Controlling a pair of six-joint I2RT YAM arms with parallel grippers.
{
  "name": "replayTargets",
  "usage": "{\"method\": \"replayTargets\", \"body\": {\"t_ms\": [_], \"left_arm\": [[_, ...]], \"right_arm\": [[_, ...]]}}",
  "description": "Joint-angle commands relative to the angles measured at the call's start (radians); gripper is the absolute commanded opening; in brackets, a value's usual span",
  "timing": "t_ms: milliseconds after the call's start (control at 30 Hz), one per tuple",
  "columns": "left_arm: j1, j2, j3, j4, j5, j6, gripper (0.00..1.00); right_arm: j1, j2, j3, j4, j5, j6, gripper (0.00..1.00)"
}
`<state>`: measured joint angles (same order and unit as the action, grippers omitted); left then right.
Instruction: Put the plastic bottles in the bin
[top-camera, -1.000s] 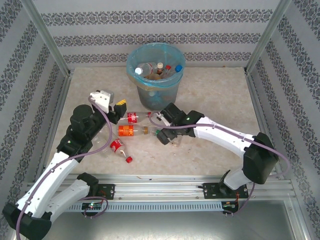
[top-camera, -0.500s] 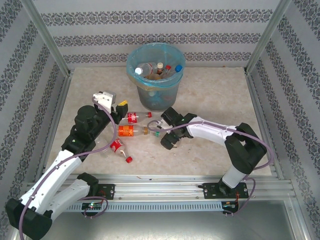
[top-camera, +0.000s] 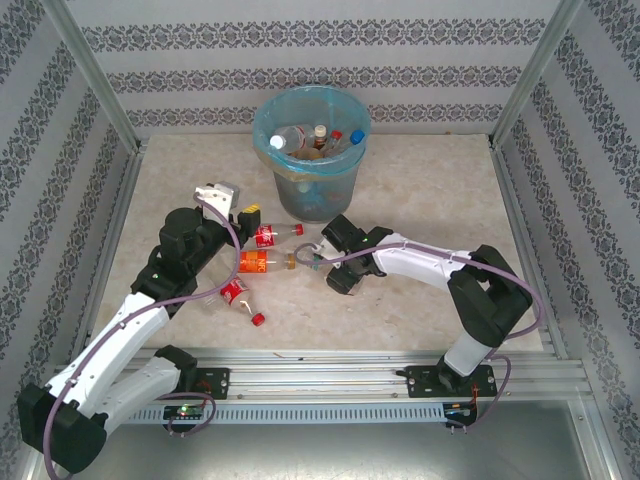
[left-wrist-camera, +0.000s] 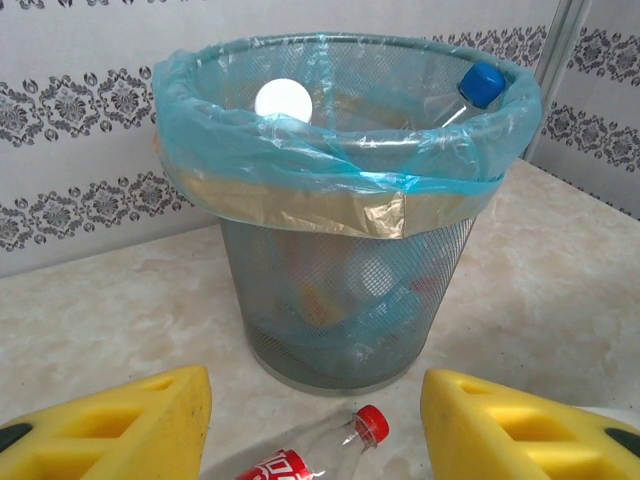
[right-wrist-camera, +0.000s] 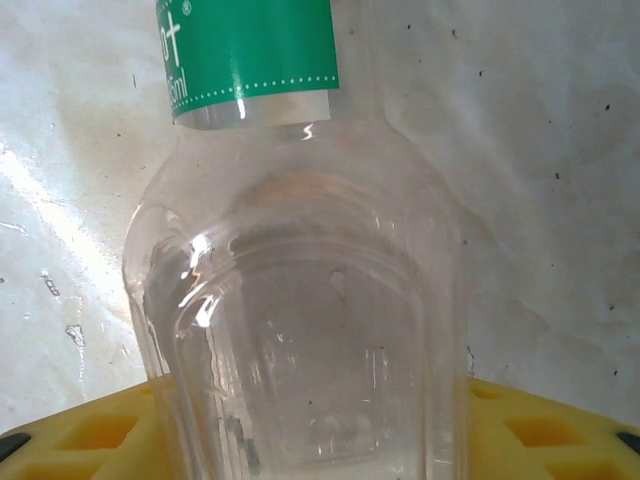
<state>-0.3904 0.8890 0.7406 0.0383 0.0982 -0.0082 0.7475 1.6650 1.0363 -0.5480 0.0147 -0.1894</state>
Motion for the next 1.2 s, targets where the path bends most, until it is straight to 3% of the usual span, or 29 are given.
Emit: {"method": "replayTargets", "body": {"t_ms": [0, 133, 400, 567, 700, 900, 1167], "left_arm": [[0.012, -0.003, 0.017, 0.031, 0.014, -0.013, 0.58], [0.011, -0.009, 0.017, 0.026, 0.006, -0.012, 0.58], [0.012, 0.001, 0.024, 0.025, 0.0, -0.003, 0.59], [0.012, 0.002, 0.035, 0.022, 0.004, -0.009, 0.59], [0.014, 0.007, 0.054, 0.01, 0.032, -0.051, 0.59], [0.022, 0.047, 0.109, -0.013, 0.184, -0.139, 0.58], [0.024, 0.148, 0.151, 0.087, 0.581, -0.295, 0.57]], "right_arm": [[-0.012, -0.004, -0.002, 0.002, -0.018, -0.008, 0.65], [-0.012, 0.054, 0.033, -0.014, -0.012, -0.013, 0.69], [-0.015, 0.056, 0.055, -0.038, -0.025, -0.027, 0.56], [-0.016, -0.047, 0.03, -0.053, -0.038, -0.018, 0.5], [-0.019, -0.201, -0.043, 0.008, -0.191, -0.007, 0.5], [-0.022, -0.391, -0.104, 0.157, -0.344, 0.041, 0.48], [-0.023, -0.512, -0.139, 0.375, -0.404, 0.13, 0.46]]}}
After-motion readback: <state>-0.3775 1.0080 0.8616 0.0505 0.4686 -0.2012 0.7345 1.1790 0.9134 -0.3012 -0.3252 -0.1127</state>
